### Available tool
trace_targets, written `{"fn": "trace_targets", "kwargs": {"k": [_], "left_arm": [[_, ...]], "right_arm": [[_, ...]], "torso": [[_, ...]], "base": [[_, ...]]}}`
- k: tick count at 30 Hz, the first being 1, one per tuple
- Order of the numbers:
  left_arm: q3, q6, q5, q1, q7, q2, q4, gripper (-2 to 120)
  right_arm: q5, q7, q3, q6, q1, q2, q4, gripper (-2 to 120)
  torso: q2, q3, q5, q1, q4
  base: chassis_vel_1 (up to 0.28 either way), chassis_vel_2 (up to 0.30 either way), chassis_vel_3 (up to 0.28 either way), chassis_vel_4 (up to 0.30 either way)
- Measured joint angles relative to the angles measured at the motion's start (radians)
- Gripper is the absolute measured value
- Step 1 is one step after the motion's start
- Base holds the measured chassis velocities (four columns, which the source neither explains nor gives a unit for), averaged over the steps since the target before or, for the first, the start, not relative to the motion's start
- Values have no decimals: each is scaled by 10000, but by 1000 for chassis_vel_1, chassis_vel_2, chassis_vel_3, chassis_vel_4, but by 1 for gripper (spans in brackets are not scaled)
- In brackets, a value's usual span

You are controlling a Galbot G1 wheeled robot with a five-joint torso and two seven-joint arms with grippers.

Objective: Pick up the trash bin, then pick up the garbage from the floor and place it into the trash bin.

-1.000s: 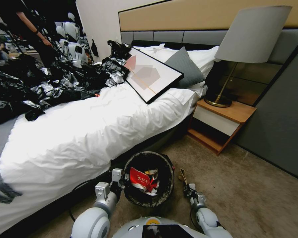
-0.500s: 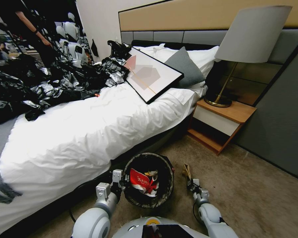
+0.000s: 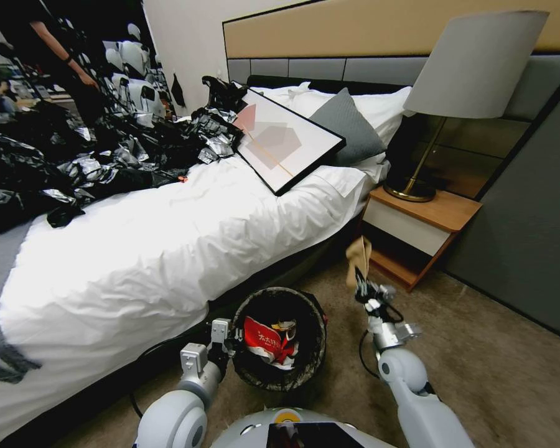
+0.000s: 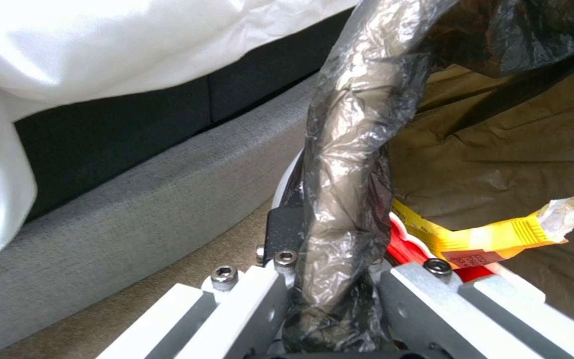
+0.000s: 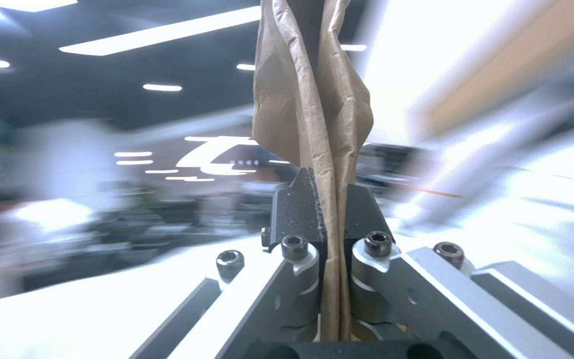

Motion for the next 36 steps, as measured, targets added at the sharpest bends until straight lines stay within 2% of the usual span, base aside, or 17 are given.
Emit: {"fn": "trace_targets", "kwargs": {"k": [2,3,4,7,12,13,14,30,36], "left_arm": [[53,0,19,0,0,-12,29,0],[65,0,34,3,0,-12,37,0],[65,0,34,3,0,-12,37,0],[85,0,64,6,0,-10,40,0],[115,0,123,22,0,-34,40,0],[130,-2,148,31,4,-53,40,0],[140,-3,174,38,3,-58,40,0],[220,-21,283,61,10,-75,72,0],[199,-25,286,87,8,-67,70,0]], "right_arm": [[-113,-1272,-528,-99,-265,-372,288,0],[-270,-1478,-829,-122,-361,-520,309,0],[-270,-1478,-829,-122,-361,-520,309,0],[-783,-1622,-1774,-141,-572,-918,94,0],[-1290,-1632,-2496,-84,-689,-1010,-476,0],[-1401,-1645,-2634,-50,-692,-995,-638,0],[-1508,-1649,-2777,-26,-715,-970,-832,0],[-1598,-1445,-2901,278,-270,-698,-2683,0],[-1543,-1394,-2848,338,-153,-654,-2979,0]], "torso": [[0,0,1,0,-1],[0,0,0,0,-1],[0,0,0,0,-1],[0,1,3,0,0],[0,1,6,0,-3],[0,0,3,0,3],[0,1,1,0,-2],[0,1,3,0,0],[0,1,2,0,0]], "base": [[0,0,0,0],[0,0,0,0],[0,0,0,0],[0,0,0,0],[0,0,0,0],[0,0,0,0],[0,0,0,0],[0,0,0,0],[0,0,0,0]]}}
